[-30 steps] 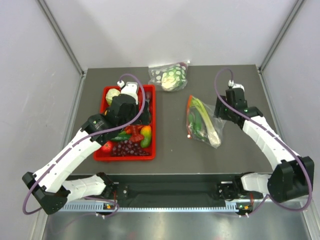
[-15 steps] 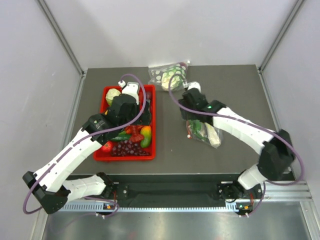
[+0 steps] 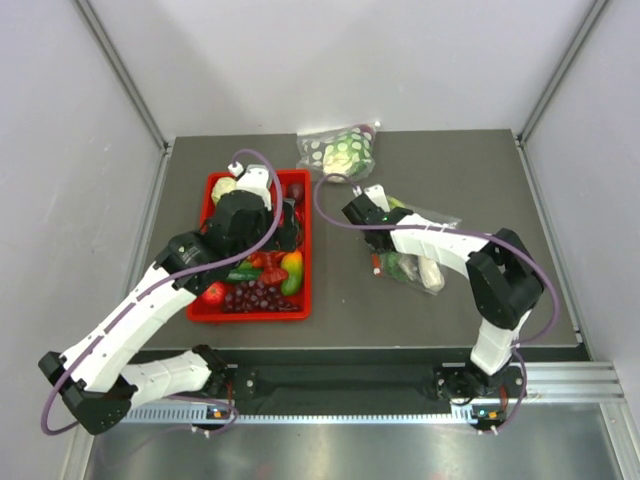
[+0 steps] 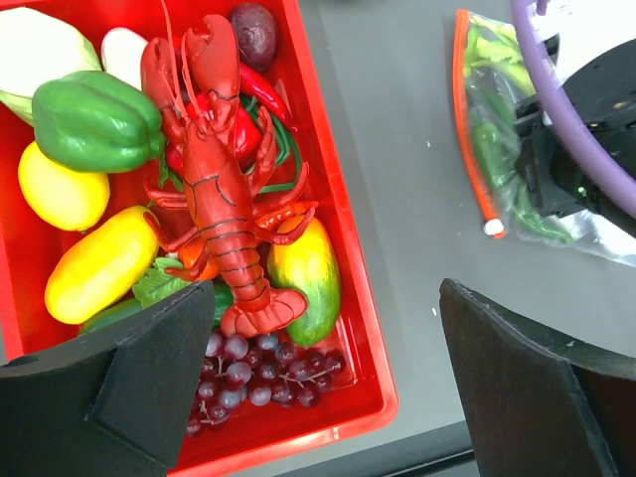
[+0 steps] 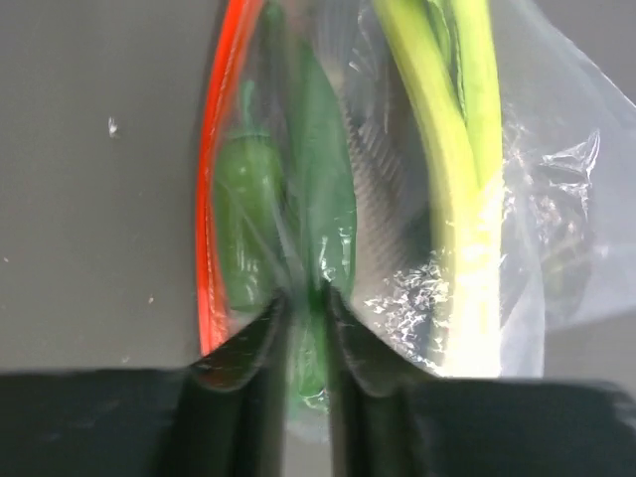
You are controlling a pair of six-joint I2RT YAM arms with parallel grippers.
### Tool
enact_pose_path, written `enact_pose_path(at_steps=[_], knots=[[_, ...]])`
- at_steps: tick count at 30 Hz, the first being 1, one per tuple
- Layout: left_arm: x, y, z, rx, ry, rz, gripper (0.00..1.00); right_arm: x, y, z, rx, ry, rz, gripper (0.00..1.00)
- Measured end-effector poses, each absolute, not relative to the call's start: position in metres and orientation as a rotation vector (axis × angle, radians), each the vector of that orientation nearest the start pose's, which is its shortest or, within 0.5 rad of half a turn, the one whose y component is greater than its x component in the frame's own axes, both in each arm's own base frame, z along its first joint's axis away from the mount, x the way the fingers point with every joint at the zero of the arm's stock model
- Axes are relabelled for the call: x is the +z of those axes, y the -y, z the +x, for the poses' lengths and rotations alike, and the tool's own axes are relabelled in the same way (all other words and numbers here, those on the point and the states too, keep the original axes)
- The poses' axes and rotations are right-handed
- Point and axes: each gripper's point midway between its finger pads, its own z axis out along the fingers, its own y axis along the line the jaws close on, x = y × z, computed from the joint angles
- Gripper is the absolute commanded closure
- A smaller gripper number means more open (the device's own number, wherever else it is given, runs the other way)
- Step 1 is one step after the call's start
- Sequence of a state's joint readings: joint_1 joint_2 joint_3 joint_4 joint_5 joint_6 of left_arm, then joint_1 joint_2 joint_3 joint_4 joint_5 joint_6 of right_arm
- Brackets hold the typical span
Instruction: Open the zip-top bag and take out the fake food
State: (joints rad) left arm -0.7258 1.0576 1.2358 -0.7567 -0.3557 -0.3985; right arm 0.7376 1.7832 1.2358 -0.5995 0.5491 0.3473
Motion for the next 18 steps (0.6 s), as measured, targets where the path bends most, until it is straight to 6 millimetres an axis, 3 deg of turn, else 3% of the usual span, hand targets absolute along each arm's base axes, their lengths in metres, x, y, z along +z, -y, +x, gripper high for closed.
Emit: enact_pose_path(at_steps=[4, 9, 18], knots=[[0.279, 0.166, 0.258, -0.281, -2.122, 0.145, 0.01, 0.074, -0.191, 0.333, -0.332, -2.448, -0.309, 0.99], [0.279, 0.166, 0.259, -0.285, -2.123, 0.15, 0.01, 0.083, -0.192, 0.321, -0.257, -2.468, -0.318, 1.0], [0.269, 0.201, 0.257, -0.481, -2.107, 0.221, 0.01, 0.165, -0.222, 0.302, 0.164, -2.38, -0.296, 1.0]])
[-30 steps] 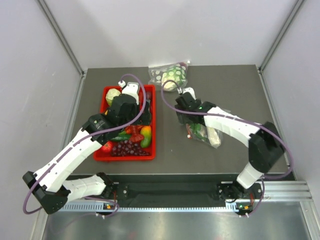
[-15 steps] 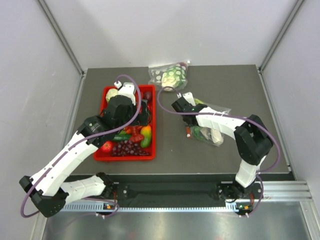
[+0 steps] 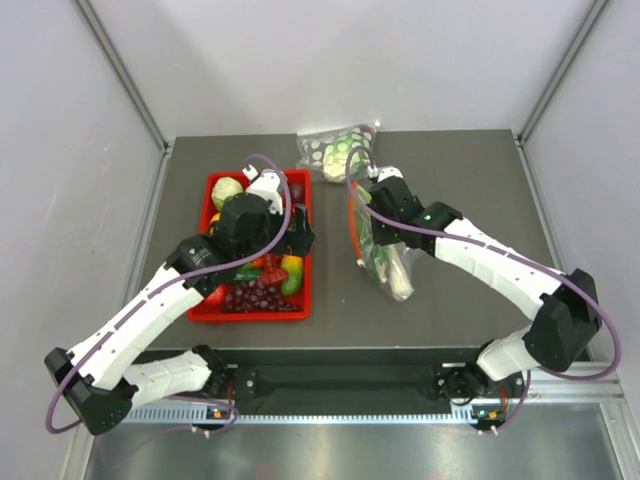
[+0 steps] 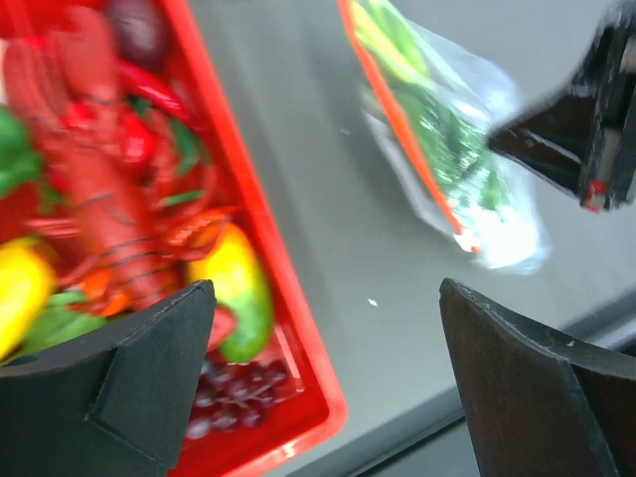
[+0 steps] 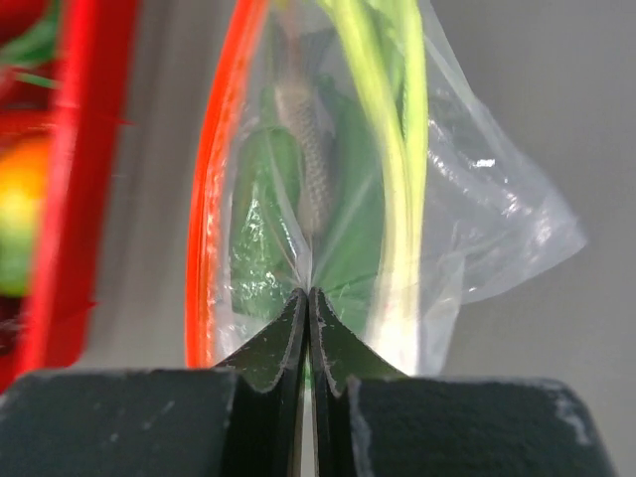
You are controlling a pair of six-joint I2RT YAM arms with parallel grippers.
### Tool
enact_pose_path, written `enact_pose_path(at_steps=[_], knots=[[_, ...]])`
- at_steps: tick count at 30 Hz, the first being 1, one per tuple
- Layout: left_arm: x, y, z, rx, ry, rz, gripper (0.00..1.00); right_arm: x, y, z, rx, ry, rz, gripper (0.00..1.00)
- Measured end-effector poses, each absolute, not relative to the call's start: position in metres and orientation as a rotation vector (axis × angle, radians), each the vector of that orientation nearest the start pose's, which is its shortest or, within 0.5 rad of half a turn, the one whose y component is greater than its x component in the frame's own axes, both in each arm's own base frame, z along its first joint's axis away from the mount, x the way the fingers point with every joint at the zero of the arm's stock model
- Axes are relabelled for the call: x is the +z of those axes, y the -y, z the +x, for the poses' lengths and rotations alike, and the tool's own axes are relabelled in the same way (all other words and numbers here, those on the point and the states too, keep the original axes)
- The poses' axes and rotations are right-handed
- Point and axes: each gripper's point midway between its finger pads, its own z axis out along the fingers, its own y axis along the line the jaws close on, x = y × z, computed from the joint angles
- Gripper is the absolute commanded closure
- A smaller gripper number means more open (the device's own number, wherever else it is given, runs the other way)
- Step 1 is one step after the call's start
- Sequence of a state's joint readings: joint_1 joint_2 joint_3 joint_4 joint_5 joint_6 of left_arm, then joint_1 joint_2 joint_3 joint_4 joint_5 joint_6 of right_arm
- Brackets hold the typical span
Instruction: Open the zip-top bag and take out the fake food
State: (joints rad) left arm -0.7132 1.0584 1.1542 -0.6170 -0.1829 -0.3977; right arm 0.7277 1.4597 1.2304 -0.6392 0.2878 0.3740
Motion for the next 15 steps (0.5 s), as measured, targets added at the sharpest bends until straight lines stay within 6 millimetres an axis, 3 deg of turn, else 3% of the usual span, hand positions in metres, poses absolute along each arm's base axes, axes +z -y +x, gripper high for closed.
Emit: enact_pose_path(at_steps=[3, 15], knots=[[0.262, 0.215, 0.253, -0.562, -2.115, 0.248, 0.01, 0.181, -0.233, 0.3, 0.279, -2.36, -0.283, 1.0], [0.237, 0.246, 0.25, -0.747, -2.153, 0.226, 0.01, 0.198, -0.272, 0.289, 0.595, -2.351, -0.259, 1.0]])
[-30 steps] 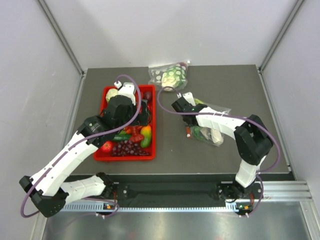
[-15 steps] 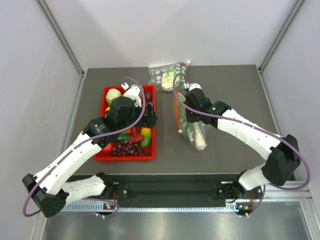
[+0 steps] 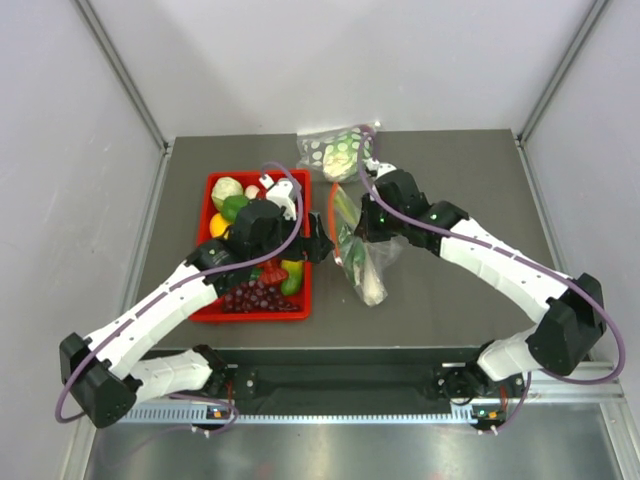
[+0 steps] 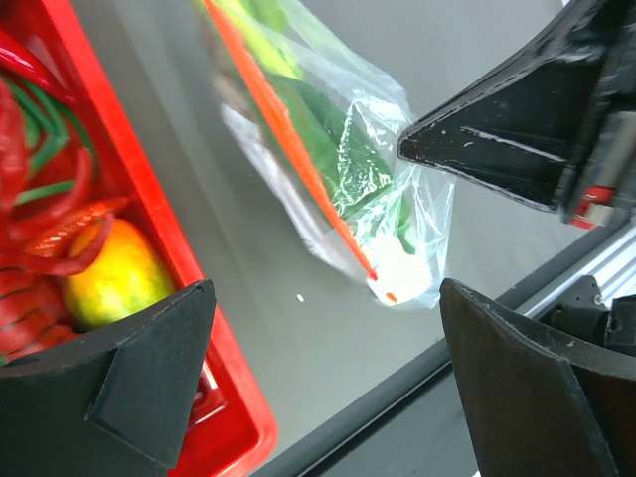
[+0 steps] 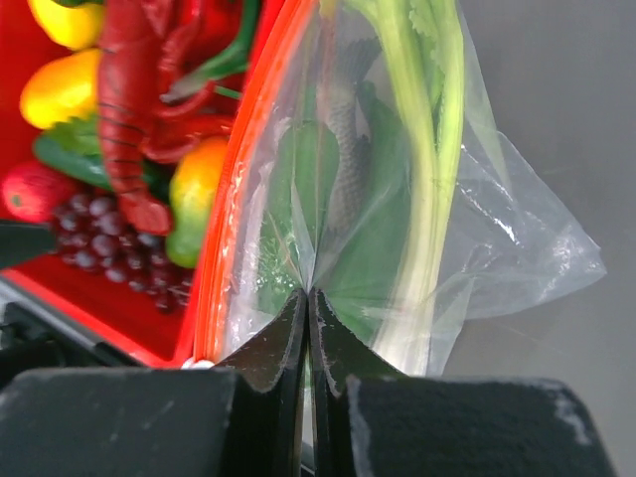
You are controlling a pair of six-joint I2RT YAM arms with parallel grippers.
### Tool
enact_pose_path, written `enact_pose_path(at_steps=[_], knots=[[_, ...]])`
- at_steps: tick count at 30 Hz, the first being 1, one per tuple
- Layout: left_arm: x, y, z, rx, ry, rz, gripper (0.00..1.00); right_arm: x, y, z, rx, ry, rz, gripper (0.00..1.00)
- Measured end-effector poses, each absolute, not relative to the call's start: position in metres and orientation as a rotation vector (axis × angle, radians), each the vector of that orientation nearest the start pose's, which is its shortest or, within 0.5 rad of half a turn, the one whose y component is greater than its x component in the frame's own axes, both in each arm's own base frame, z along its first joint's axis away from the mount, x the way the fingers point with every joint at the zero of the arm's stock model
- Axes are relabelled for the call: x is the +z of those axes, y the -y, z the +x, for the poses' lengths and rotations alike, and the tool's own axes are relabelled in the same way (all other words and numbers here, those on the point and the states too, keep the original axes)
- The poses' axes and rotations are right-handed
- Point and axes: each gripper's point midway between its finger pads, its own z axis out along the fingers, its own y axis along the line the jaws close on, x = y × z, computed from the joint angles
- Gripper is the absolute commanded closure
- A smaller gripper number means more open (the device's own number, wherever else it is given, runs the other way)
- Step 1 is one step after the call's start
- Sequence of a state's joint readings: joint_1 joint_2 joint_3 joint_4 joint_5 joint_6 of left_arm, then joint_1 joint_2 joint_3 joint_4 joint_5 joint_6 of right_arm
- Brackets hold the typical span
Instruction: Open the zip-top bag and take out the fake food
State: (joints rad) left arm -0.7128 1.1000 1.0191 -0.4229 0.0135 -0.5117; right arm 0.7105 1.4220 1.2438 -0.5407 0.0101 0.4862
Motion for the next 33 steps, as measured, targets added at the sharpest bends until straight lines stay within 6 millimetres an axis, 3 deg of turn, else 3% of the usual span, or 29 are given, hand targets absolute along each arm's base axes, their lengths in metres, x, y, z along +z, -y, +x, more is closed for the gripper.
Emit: enact_pose_path(at_steps=[5, 7, 12, 17, 29, 33], knots=[[0.22, 0.255, 0.249, -0.789, -2.187, 0.213, 0.05, 0.214, -0.283, 0.288, 0.692, -2.305, -0.241, 1.0], [0.215, 0.257, 0.249, -0.797, -2.198, 0.209, 0.12, 0.22, -0.286, 0.287, 0.725, -2.289, -0.234, 1.0], [0.205, 0.258, 0.25, -0.806, -2.212, 0.187, 0.19, 0.224, -0.287, 0.282, 0.773, -2.269, -0.22, 1.0], [0.201, 0.261, 0.253, -0.815, -2.212, 0.179, 0.43, 0.221, -0.287, 0.276, 0.796, -2.275, -0.22, 1.0], [0.194, 0.28, 0.252, -0.933, -2.21, 0.212, 0.55, 0.216, -0.285, 0.269, 0.814, -2.291, -0.229, 1.0], [0.191, 0.29, 0.248, -1.003, -2.221, 0.227, 0.78, 0.216, -0.286, 0.269, 0.816, -2.292, -0.227, 1.0]])
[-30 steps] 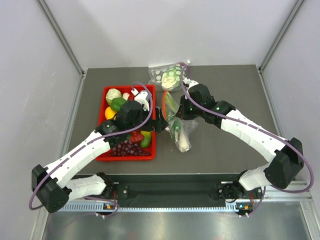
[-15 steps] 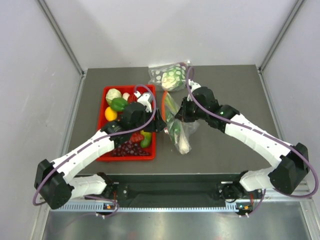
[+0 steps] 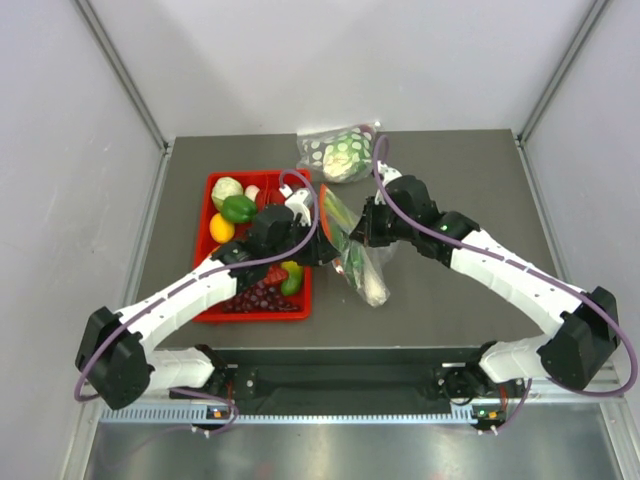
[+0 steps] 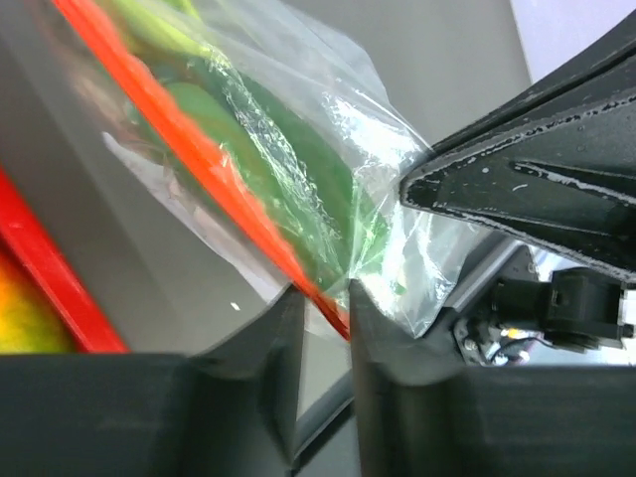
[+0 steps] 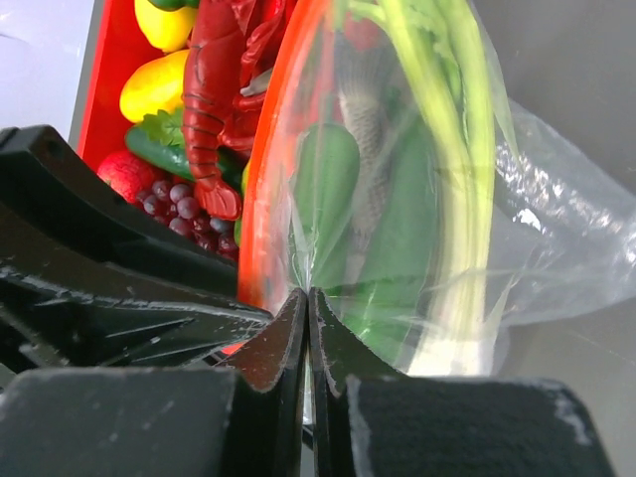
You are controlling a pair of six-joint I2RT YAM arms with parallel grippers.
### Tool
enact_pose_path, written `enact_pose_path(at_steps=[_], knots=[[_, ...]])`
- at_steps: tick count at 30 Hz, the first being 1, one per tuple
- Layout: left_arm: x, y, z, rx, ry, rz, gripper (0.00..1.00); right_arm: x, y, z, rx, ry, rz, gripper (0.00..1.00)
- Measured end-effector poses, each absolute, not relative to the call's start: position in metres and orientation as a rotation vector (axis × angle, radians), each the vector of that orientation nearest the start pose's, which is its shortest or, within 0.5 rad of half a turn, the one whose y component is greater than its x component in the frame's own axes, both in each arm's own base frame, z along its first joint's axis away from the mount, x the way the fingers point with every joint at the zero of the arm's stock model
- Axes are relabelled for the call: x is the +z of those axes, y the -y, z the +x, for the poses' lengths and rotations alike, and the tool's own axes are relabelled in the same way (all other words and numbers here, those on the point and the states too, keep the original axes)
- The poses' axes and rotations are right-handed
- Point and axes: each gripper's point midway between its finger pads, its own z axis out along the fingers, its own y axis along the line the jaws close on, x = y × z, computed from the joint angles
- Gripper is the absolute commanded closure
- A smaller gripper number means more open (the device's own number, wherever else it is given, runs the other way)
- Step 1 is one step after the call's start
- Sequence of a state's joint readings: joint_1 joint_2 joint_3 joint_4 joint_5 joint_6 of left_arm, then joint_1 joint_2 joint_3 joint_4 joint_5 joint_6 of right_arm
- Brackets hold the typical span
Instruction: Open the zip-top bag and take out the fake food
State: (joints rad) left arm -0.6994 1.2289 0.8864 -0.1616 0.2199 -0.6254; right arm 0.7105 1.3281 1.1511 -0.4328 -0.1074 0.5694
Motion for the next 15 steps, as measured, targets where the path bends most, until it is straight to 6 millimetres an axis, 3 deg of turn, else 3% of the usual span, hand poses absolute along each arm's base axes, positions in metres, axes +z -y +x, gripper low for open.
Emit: enact_pose_path(at_steps=[1, 3, 5, 8, 9, 10, 12, 15], knots=[[0.19, 0.291, 0.247, -1.012, -2.224, 0.229, 0.9, 0.215, -0.285, 0.269, 0.815, -2.293, -0.227, 1.0], [0.189, 0.292, 0.247, -1.029, -2.229, 0.232, 0.98, 0.213, -0.284, 0.267, 0.812, -2.298, -0.226, 0.97], [0.19, 0.292, 0.247, -1.036, -2.228, 0.236, 1.0, 0.211, -0.282, 0.267, 0.802, -2.304, -0.223, 0.96], [0.19, 0.287, 0.25, -1.037, -2.23, 0.226, 1.0, 0.213, -0.278, 0.268, 0.777, -2.299, -0.215, 0.75], [0.19, 0.284, 0.252, -1.035, -2.236, 0.215, 1.0, 0.214, -0.275, 0.268, 0.763, -2.295, -0.21, 0.56], [0.19, 0.281, 0.254, -1.034, -2.242, 0.202, 1.0, 0.216, -0.272, 0.268, 0.751, -2.29, -0.205, 0.47], [0.195, 0.276, 0.258, -1.046, -2.246, 0.171, 1.0, 0.221, -0.263, 0.268, 0.709, -2.274, -0.211, 0.38], [0.216, 0.276, 0.266, -1.1, -2.227, 0.098, 1.0, 0.235, -0.252, 0.27, 0.643, -2.238, -0.222, 0.36]])
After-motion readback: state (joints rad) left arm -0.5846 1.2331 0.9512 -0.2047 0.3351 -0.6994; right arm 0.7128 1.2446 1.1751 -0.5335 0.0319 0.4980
